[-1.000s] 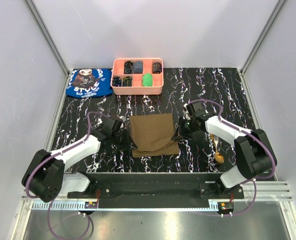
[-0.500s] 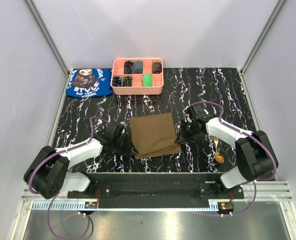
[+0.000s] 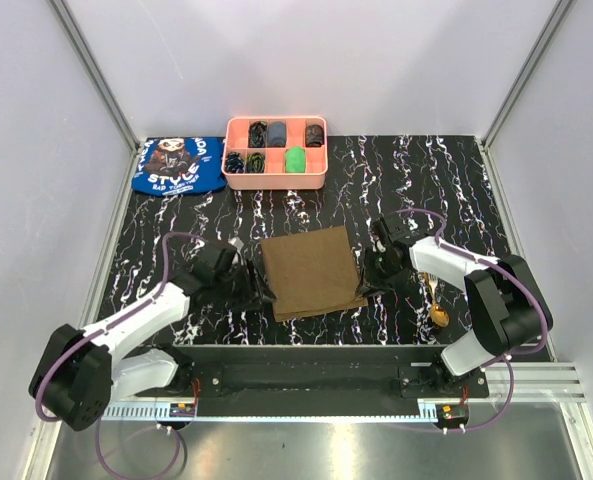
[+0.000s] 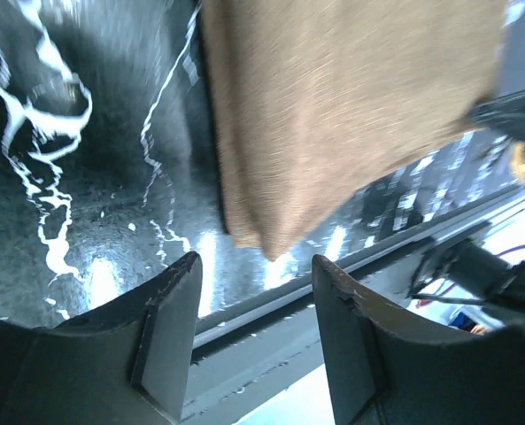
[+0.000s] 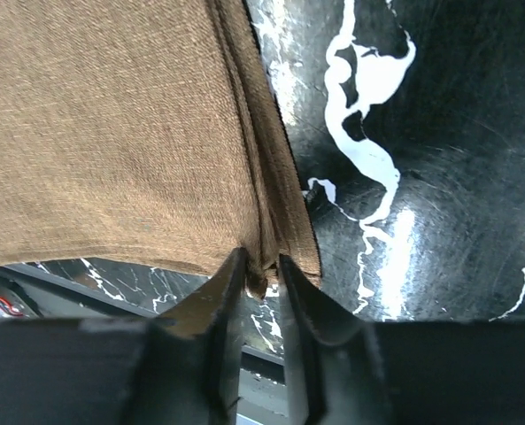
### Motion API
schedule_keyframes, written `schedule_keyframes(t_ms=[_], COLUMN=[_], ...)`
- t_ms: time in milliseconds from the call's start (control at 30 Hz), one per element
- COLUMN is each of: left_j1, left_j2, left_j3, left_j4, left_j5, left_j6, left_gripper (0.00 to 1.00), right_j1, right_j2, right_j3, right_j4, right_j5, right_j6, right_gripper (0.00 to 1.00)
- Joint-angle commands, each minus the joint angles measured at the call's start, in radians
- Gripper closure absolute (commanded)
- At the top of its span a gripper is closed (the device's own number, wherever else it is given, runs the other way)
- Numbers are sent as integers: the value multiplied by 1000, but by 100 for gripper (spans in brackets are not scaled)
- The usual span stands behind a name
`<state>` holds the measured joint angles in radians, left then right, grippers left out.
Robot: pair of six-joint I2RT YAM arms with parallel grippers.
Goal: Fold the napkin into a case and place the utensils inside
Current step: Smooth out the square-folded napkin at the center of the board.
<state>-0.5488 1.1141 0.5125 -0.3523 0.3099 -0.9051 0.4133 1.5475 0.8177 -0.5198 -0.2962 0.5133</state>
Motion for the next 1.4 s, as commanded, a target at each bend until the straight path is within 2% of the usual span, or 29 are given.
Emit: schedule_keyframes(t_ms=[0,67,133,200,267,400,567,767,900,1033,1133,1367], left_j1=[44,44,41,18,-3,-28,-31,-42,-40,-40,-40,-94], left_j2=[-24,24,99,140,177,216,234,263,239,170,132,225], left_j3=[110,138,152,173,170,132,28,-28,-2,72,101,9], left_j4=[-44,13,86,105,148,197,237,259,237,176,156,280], left_j5=[-3,30,107,123,129,113,84,89,113,101,90,103], left_j6=[46,37,26,20,6,-6,-12,6,14,12,-1,-52], left_gripper=[45,48,53,58,59,60,61,62,60,57,57,64], right_j1=[2,2,2,2,2,2,2,4,4,4,4,1], right_j2=[-44,-56,-61,-67,-61,-55,-66,-144,-182,-110,-61,-75], right_j3=[-9,-11,-8,-14,-23,-61,-72,15,66,46,-4,-95], right_j4=[-39,-45,-54,-54,-45,-13,-23,-80,-62,52,92,101], right_j5=[40,43,35,32,29,3,31,45,-9,-110,-116,-51], right_j6=[-22,-22,-21,-16,-15,7,30,36,53,83,94,128], right_gripper=[71,68,69,71,77,85,88,86,79,76,76,79])
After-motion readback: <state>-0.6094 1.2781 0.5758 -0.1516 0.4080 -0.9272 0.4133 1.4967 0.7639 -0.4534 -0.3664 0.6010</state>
